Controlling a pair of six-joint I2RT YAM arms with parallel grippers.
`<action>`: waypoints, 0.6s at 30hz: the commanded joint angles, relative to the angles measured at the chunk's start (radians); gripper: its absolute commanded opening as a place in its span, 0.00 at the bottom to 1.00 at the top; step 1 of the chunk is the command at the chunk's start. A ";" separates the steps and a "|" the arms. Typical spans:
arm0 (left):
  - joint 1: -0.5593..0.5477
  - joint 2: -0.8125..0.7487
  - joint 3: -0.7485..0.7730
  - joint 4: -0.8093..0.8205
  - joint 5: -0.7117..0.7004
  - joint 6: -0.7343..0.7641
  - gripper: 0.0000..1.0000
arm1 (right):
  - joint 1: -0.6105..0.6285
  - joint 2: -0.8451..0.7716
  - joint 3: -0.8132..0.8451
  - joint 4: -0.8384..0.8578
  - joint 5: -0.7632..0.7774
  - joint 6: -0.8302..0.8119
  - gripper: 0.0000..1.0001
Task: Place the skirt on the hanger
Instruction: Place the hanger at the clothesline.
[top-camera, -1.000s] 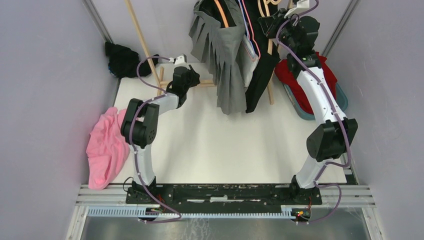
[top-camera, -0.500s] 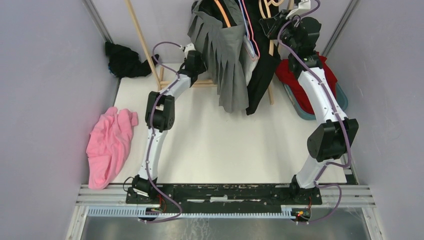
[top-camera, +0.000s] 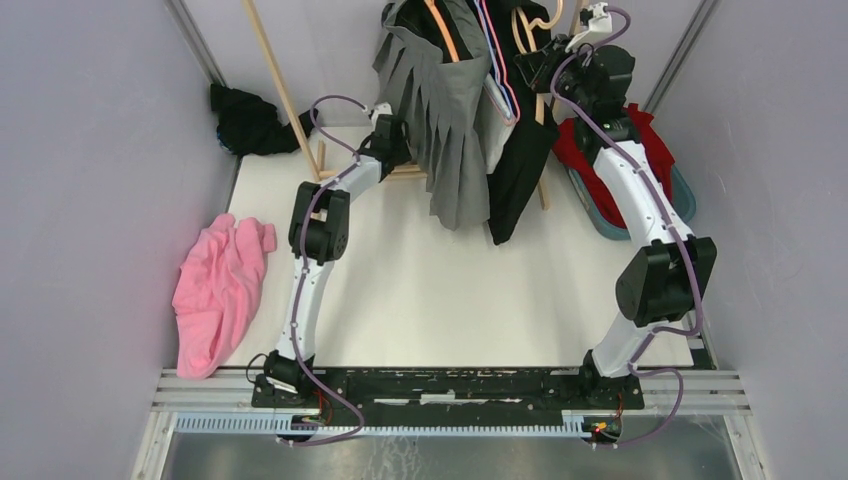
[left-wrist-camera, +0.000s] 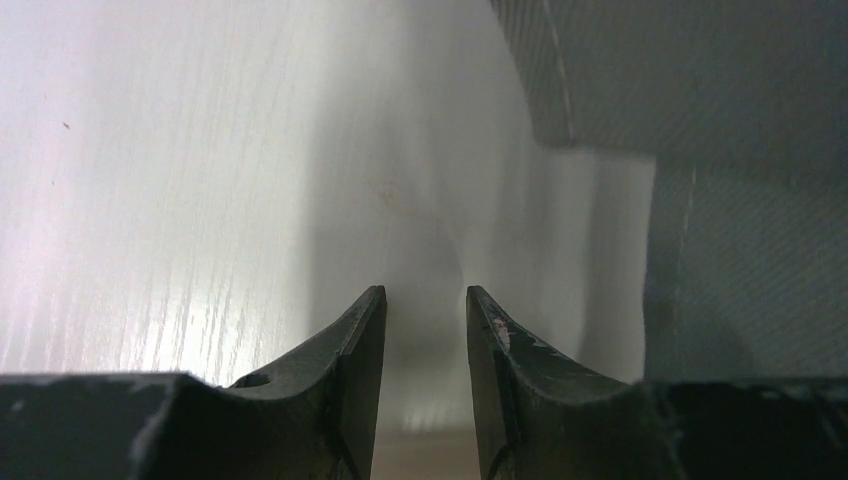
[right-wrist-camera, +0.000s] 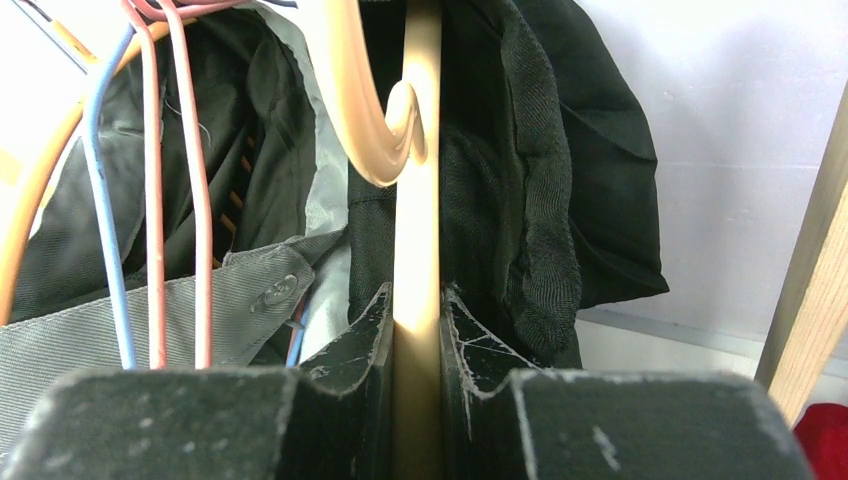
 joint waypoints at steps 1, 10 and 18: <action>-0.047 -0.058 -0.123 -0.054 0.052 0.002 0.42 | -0.005 -0.118 -0.009 0.120 -0.022 0.015 0.02; -0.103 -0.121 -0.271 -0.017 0.106 0.043 0.41 | -0.006 -0.182 -0.068 0.139 -0.035 0.019 0.02; -0.130 -0.184 -0.389 0.006 0.159 0.068 0.41 | -0.005 -0.143 -0.015 0.191 -0.054 0.035 0.02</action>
